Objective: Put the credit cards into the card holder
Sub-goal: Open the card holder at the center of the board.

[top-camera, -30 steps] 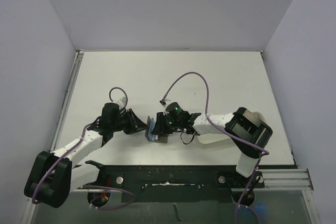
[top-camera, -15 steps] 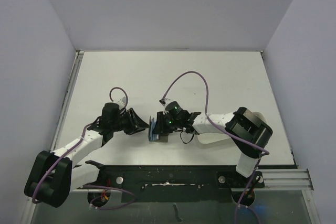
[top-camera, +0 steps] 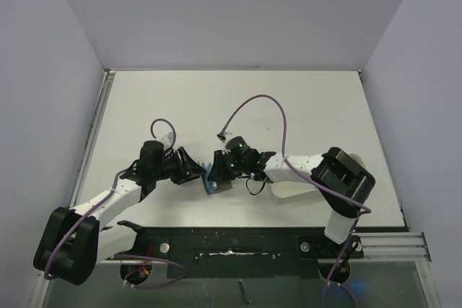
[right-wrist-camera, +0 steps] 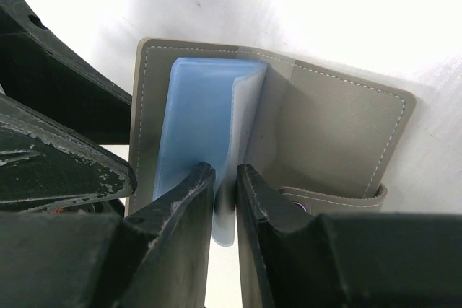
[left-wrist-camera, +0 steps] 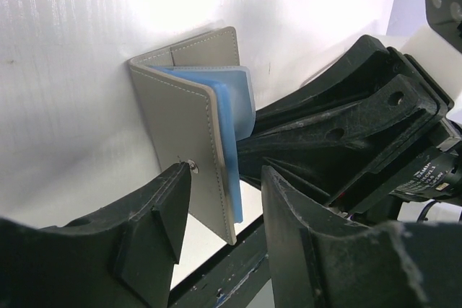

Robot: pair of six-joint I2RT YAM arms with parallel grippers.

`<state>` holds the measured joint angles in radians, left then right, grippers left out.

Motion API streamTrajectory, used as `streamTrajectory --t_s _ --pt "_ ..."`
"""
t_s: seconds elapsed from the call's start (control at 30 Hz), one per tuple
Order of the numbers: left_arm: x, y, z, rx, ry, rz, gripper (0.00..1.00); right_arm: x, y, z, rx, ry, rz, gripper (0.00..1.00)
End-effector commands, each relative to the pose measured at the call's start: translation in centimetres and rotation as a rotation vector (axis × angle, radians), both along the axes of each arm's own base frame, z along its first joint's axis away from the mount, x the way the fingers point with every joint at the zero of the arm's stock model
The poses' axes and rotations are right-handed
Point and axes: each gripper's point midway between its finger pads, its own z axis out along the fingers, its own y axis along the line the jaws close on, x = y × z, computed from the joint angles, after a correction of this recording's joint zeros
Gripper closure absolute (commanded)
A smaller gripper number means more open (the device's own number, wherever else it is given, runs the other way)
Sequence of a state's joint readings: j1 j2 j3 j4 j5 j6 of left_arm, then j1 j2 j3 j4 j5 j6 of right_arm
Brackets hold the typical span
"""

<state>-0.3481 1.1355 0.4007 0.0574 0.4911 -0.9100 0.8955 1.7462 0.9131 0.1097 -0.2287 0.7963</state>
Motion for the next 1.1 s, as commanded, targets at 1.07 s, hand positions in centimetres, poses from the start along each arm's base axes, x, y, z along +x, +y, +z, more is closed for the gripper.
streamTrajectory --t_s 1.07 --pt "0.8 0.4 -0.5 0.048 -0.032 0.018 0.60 0.3 2.0 4.7 0.048 -0.123 0.033 0.87"
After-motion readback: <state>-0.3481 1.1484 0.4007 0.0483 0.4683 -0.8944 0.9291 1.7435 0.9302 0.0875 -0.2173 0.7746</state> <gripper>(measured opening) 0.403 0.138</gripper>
